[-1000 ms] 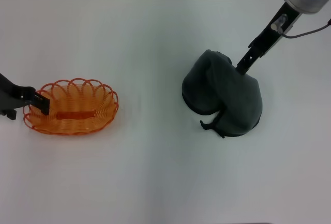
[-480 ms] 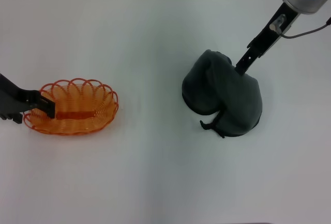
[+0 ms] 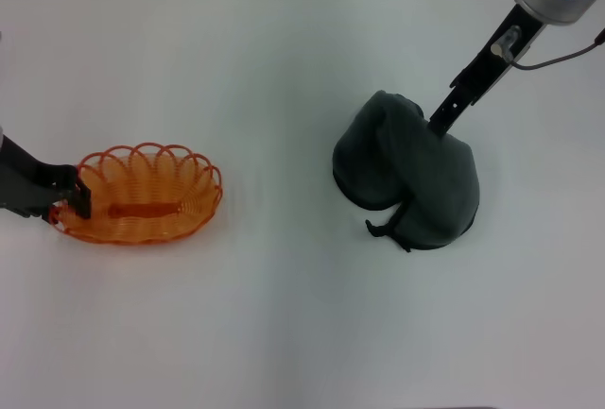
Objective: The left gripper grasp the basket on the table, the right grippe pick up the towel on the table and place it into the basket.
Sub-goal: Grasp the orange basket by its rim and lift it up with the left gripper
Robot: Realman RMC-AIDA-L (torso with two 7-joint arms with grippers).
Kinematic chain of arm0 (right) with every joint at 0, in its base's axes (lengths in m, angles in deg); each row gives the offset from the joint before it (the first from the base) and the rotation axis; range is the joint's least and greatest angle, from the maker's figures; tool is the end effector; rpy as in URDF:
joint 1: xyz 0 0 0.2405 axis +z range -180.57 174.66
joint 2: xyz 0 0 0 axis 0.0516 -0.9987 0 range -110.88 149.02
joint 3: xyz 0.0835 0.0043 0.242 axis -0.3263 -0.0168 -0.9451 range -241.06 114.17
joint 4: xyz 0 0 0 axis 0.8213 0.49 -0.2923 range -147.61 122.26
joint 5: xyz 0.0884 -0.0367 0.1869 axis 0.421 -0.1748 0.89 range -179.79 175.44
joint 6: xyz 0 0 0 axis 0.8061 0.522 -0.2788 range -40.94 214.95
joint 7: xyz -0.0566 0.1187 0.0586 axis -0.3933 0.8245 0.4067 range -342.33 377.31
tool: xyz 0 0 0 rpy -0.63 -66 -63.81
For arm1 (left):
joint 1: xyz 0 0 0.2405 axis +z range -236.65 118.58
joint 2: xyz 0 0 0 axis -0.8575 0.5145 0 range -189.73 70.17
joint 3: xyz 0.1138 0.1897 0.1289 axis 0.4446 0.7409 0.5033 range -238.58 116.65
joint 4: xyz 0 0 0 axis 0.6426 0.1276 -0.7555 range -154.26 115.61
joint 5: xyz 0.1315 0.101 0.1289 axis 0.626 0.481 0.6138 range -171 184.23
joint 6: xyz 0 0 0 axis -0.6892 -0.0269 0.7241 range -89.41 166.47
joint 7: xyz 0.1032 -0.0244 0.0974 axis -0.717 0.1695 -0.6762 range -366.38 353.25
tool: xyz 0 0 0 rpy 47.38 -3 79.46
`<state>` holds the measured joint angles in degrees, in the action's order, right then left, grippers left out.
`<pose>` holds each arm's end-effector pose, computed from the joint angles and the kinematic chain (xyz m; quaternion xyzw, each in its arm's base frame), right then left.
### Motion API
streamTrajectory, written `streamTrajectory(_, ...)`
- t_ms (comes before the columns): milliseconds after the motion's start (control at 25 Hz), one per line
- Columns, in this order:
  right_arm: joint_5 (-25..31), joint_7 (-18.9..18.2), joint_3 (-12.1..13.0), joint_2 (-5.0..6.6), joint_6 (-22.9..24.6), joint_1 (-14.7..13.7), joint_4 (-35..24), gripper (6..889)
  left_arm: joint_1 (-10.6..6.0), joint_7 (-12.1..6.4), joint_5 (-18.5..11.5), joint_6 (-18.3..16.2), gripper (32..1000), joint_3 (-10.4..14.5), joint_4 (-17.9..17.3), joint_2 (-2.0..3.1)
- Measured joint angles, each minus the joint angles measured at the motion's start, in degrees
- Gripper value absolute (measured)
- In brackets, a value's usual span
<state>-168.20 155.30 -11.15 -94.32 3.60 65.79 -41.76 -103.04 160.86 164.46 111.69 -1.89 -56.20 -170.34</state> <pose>0.1571 0.4379 0.0022 -0.8922 0.3532 -0.2470 0.1348 -0.3071 0.3920 0.0348 -0.6865 -0.6608 0.1533 0.2620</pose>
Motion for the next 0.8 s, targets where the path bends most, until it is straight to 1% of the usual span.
streamTrajectory(160,0.0,0.0,0.0,0.01,0.0,0.0,0.0,851,0.01,-0.63,-0.1,-0.7,471,0.3,0.3,-0.04)
streamTrajectory(360,0.0,-0.1,0.0,0.02,0.0,0.4,0.0,851,-0.01,-1.35,-0.1,-1.6,200,0.7,0.7,-0.25)
streamTrajectory(680,0.0,-0.1,0.1,0.02,0.0,0.5,0.0,850,-0.15,-2.60,-0.1,-1.9,169,0.7,0.7,-0.35)
streamTrajectory(800,0.0,-0.1,0.1,0.02,0.0,0.5,0.0,850,-0.17,-3.34,-0.1,-1.6,157,0.3,0.7,-0.35)
